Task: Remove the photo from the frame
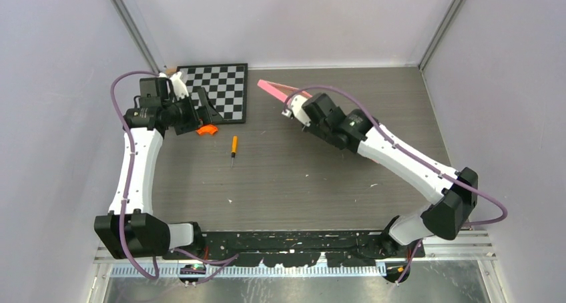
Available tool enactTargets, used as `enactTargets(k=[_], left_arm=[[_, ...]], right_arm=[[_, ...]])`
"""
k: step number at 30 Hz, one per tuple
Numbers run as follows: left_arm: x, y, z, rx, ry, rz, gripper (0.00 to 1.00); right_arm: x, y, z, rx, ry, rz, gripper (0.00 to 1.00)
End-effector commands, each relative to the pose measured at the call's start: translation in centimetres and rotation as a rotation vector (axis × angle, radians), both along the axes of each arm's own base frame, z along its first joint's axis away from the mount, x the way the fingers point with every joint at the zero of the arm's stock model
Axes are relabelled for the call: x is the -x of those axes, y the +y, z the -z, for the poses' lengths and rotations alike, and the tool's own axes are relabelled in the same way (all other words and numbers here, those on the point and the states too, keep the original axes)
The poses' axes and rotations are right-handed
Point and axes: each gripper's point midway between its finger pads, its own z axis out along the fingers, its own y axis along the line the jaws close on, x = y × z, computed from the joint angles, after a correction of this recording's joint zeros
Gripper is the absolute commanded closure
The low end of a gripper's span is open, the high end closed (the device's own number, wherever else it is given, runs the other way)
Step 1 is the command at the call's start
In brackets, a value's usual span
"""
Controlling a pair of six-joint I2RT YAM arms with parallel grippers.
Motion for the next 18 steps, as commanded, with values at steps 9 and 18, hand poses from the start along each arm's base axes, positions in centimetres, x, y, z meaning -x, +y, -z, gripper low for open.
enactTargets(k=[9,18], left_arm=[[0.1,0.5,-0.6,-0.057,-0.068,0.044,0.00],[0.0,0.8,0.1,-0.078,-0.055,0.047,0.00]], right_arm=[[2.4,6.3,8.2,0.010,-0.034,-0.164,0.94],[6.4,7.2,16.2,0.172,0.022,-0.282,0.90]])
